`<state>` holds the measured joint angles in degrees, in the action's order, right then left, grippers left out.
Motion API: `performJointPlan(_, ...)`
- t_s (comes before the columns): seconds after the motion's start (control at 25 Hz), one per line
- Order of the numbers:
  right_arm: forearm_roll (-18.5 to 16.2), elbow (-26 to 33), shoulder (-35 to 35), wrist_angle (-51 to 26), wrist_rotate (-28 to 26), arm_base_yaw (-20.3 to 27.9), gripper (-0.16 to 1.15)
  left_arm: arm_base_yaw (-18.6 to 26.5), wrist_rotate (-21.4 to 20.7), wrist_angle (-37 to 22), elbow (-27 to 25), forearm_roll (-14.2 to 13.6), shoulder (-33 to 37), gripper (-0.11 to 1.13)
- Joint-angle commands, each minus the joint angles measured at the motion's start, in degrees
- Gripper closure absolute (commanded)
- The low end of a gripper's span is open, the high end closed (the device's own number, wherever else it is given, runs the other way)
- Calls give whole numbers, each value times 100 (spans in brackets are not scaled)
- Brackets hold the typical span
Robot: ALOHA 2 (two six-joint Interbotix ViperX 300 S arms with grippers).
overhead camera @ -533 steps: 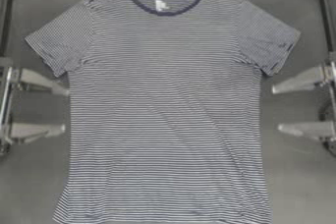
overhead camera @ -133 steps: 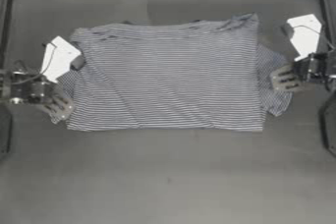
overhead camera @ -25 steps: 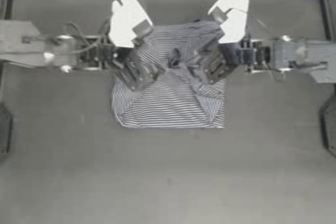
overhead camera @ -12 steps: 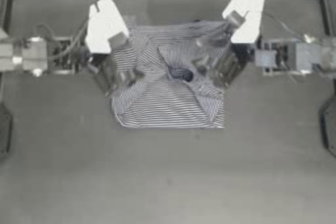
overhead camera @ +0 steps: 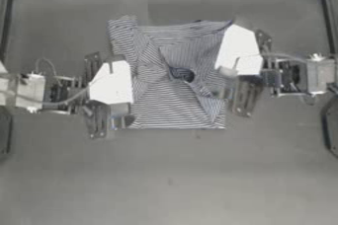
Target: Fold shirt
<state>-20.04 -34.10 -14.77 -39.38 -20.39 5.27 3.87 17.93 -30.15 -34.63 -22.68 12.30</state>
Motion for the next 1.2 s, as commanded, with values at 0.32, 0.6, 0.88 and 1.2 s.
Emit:
performJointPlan(0.32,1380,378,747,-457,1556,18,7,-114,-35,-545,299,220,-475,-1)
performJointPlan(0.6,1538,237,1002,-334,1521,0,6,-220,-185,-527,299,396,-905,-1)
performJointPlan(0.88,1749,-79,1116,229,1529,0,6,-220,-343,-360,352,580,-1336,-1)
performJointPlan(1.2,1784,-149,1406,554,1538,0,6,-158,-431,-272,360,598,-1582,-1)
